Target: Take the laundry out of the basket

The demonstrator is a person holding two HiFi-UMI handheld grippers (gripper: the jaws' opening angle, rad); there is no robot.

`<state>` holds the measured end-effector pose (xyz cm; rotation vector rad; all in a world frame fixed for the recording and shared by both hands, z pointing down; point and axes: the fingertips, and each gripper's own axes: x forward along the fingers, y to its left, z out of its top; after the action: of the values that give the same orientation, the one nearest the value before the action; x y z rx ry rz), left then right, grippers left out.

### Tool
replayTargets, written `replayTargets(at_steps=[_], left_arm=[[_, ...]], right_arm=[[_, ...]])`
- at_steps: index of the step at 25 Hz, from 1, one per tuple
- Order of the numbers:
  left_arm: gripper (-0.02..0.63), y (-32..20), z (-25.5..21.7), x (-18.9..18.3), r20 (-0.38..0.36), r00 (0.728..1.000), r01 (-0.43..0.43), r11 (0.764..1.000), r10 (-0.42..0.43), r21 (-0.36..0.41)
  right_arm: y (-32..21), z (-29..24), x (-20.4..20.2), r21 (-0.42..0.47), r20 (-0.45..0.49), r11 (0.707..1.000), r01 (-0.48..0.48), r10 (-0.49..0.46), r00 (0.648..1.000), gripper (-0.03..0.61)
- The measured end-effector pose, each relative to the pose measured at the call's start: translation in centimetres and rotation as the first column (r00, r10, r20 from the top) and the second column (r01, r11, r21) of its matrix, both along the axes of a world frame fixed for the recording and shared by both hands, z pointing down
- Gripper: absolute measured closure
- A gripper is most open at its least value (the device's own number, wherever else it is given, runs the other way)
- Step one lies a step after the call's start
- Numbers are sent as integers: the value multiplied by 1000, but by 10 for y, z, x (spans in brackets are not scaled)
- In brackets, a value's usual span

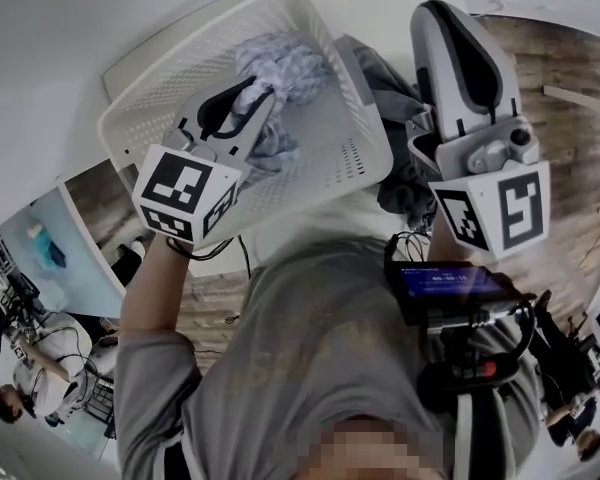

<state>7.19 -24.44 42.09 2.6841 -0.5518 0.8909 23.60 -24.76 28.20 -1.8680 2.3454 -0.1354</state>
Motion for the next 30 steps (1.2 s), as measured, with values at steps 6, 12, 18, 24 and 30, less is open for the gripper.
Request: replayTargets(at_steps=[6,12,18,24,30], left_arm=[[509,-4,-62,-19,-65,995,89,988,-81,130],[509,6,-132,-39,-139,981,166,955,-134,245],[509,29,-193,-67,-224,957,254,907,-186,335],[509,68,-247,-117,-295,926,342,853,-235,394],[509,106,-290,-159,-348,885,448,774,-310,448]], right_arm=[[37,-17,-8,30,2,1000,6,-6,1000,548],[65,-49,-31,103,-10,993,56,-55,998,548],[92,-68,-58,156,-27,979,133,-131,991,548],[126,-85,-102,201,-46,954,223,-218,975,548],[138,-99,-127,235,-56,919,316,-312,949,548]])
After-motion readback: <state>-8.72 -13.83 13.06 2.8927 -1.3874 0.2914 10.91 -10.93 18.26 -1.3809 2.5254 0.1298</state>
